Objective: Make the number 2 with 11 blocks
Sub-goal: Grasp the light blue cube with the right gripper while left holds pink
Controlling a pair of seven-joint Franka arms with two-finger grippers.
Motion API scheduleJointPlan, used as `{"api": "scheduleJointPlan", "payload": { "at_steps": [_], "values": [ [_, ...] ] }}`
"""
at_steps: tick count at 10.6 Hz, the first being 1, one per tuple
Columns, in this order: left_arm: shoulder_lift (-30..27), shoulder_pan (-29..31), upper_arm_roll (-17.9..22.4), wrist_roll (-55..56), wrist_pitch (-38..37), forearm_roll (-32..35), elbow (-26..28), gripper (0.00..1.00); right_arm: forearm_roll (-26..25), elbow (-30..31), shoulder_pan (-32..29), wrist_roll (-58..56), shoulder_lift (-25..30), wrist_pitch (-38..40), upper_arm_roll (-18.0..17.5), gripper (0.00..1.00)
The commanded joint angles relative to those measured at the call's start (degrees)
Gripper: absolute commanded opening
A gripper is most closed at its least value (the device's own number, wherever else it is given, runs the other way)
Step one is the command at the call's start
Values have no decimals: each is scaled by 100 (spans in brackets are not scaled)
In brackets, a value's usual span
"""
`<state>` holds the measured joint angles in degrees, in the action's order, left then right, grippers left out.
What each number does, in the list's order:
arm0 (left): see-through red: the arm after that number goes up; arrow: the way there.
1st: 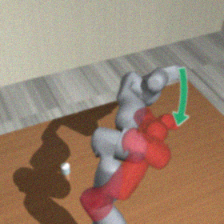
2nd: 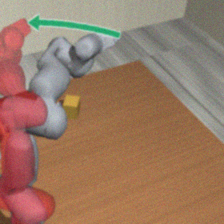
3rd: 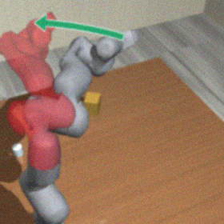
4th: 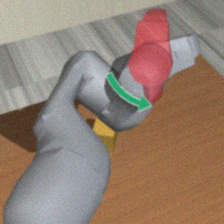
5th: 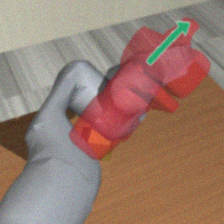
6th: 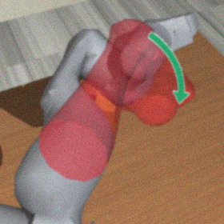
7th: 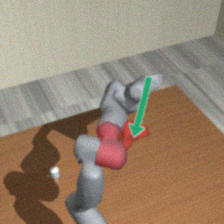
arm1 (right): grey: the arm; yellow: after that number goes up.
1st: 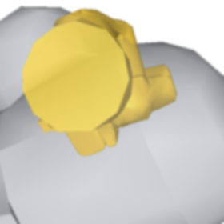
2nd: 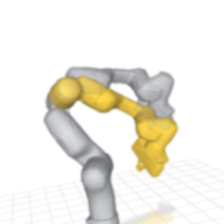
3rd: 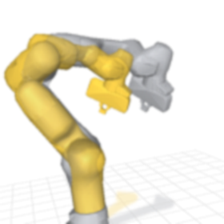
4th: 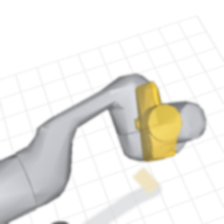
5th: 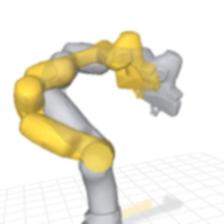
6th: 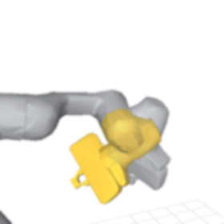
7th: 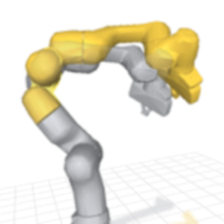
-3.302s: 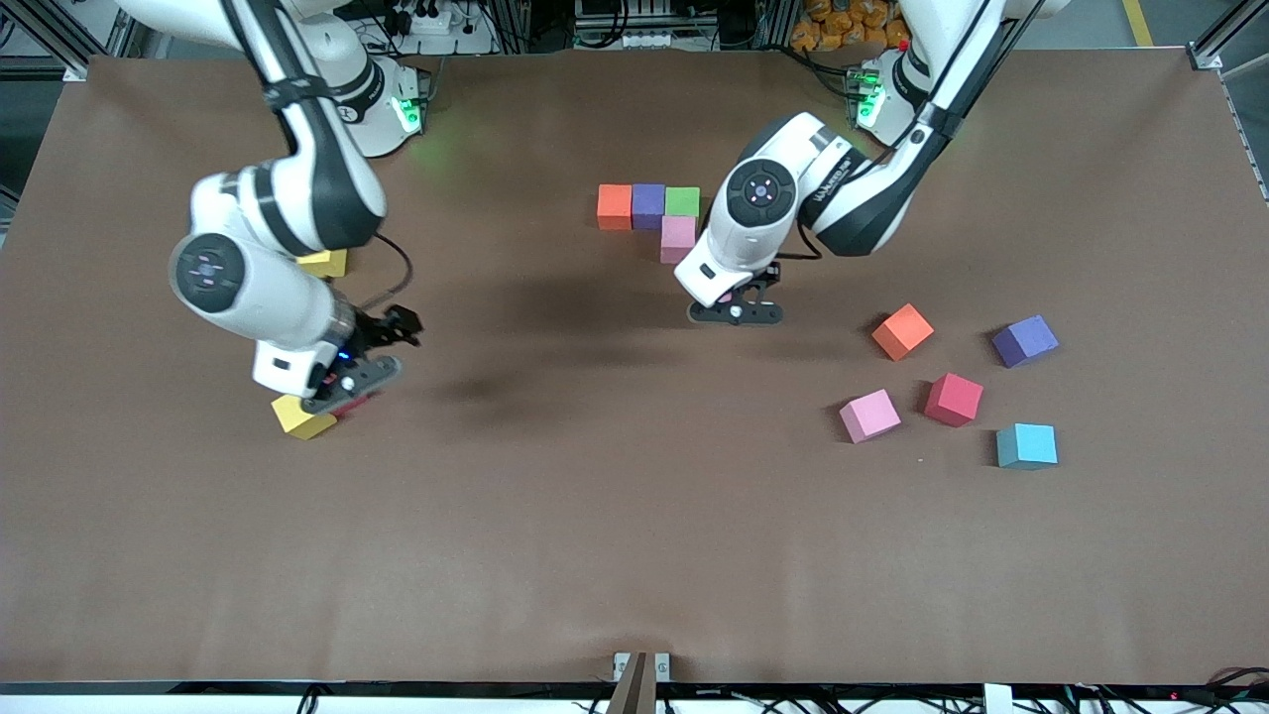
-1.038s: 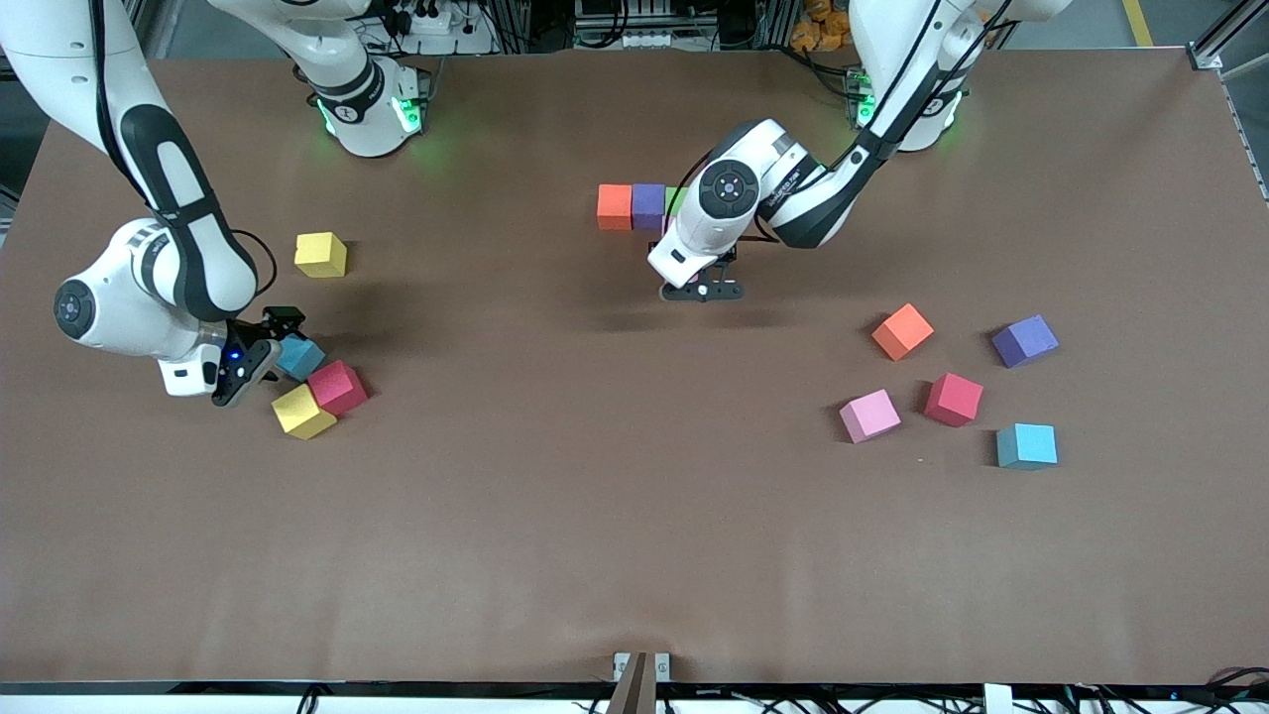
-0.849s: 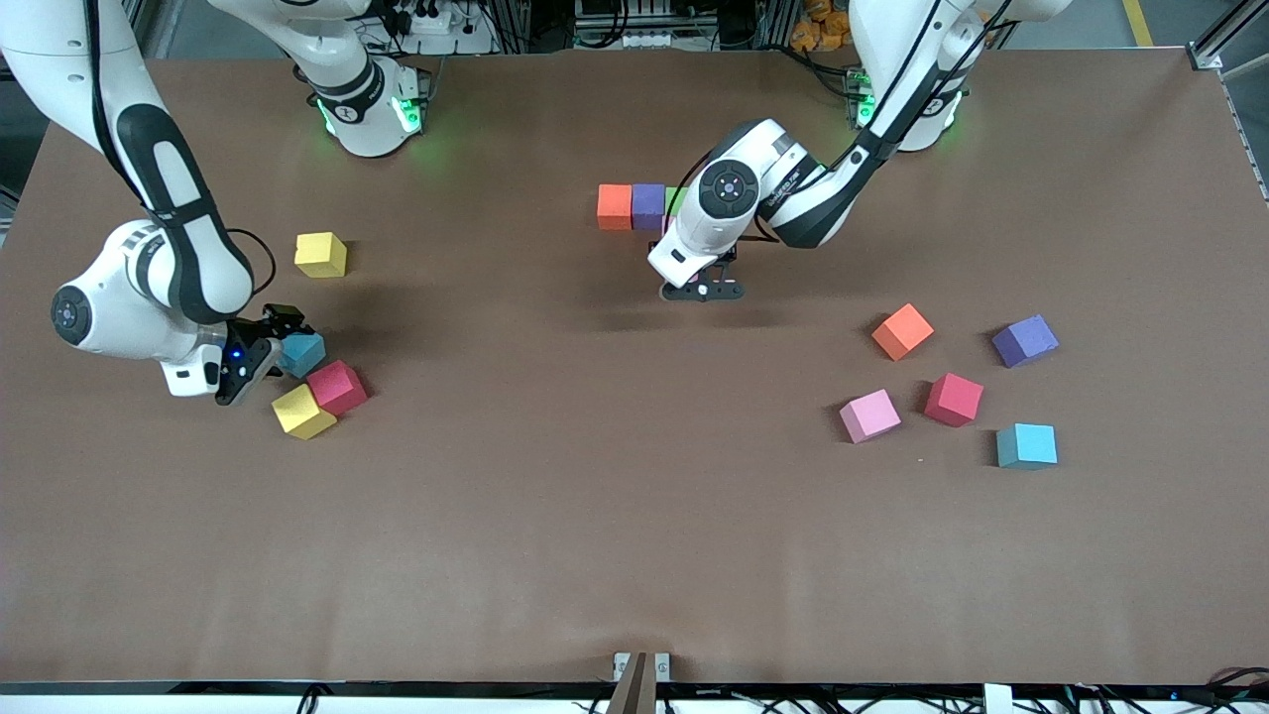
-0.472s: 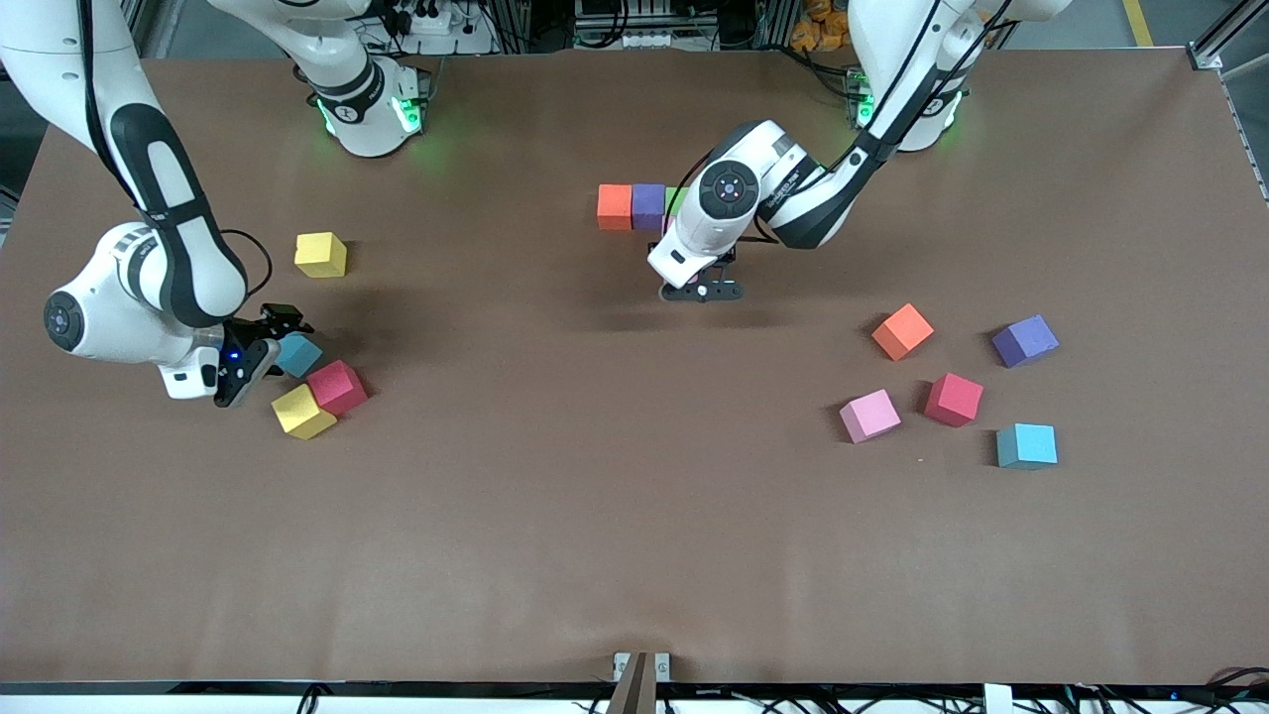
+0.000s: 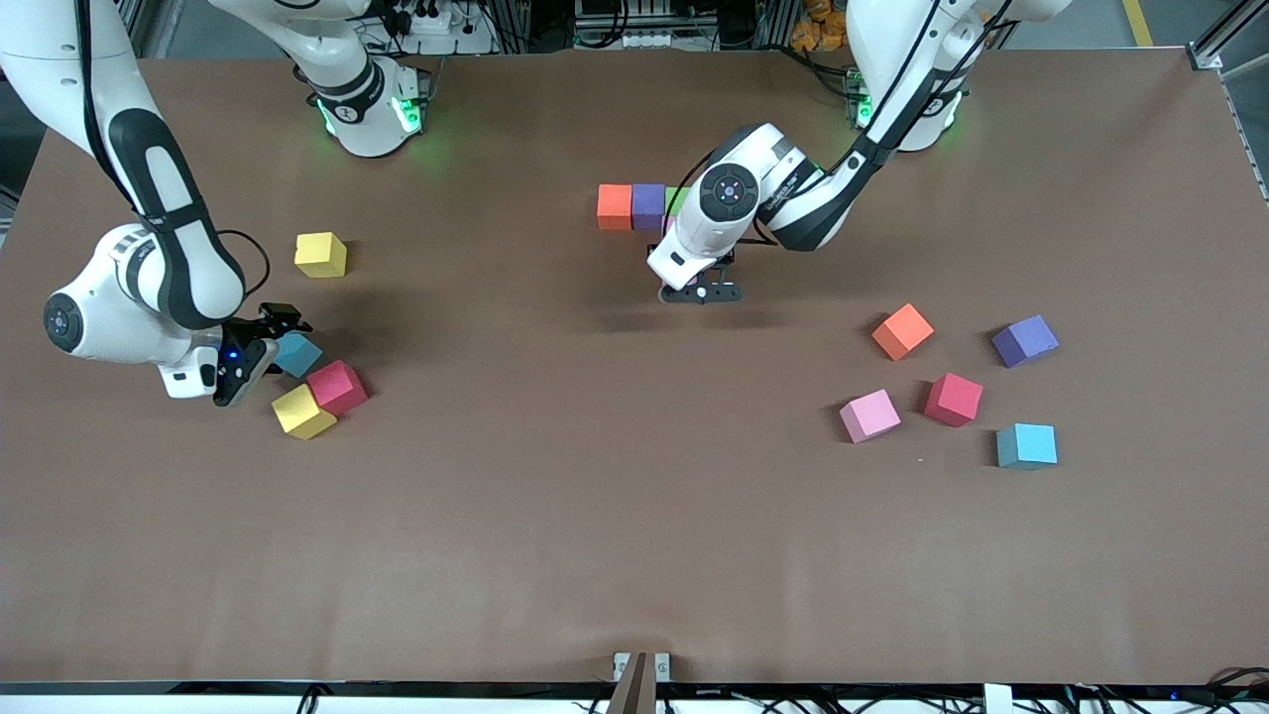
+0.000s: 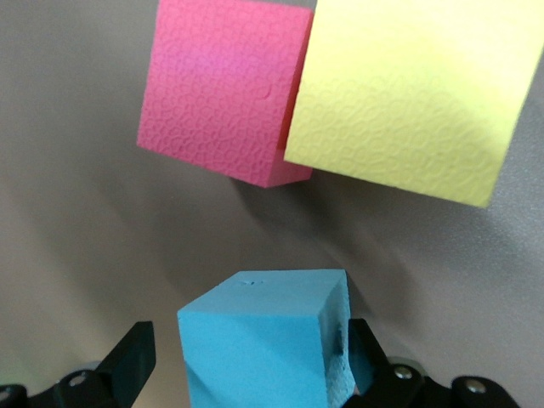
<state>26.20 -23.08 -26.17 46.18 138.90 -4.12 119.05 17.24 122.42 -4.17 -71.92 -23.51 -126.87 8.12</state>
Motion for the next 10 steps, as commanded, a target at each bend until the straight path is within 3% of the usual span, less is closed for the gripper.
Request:
{"api": "scheduleJointPlan", "payload": {
  "at_steps": [1,2,3,4,10],
  "values": [
    [8,-82,-19,101,111,-36,39,19,148,-69,-119,-218,-66,22,-47,100],
    [8,-82,-19,93,111,-18,48,32,148,-69,-119,-287,-66,22,-39,100],
    [8,-91,-19,93,111,-10,48,92,148,-69,-128,-340,-75,22,-39,100],
    [-9,-108,-11,101,111,-1,48,100,139,-69,-154,-358,-75,22,-39,93],
    [-1,-108,-11,93,111,193,57,100,130,-104,-163,-534,-75,22,-39,54]
  ]
}}
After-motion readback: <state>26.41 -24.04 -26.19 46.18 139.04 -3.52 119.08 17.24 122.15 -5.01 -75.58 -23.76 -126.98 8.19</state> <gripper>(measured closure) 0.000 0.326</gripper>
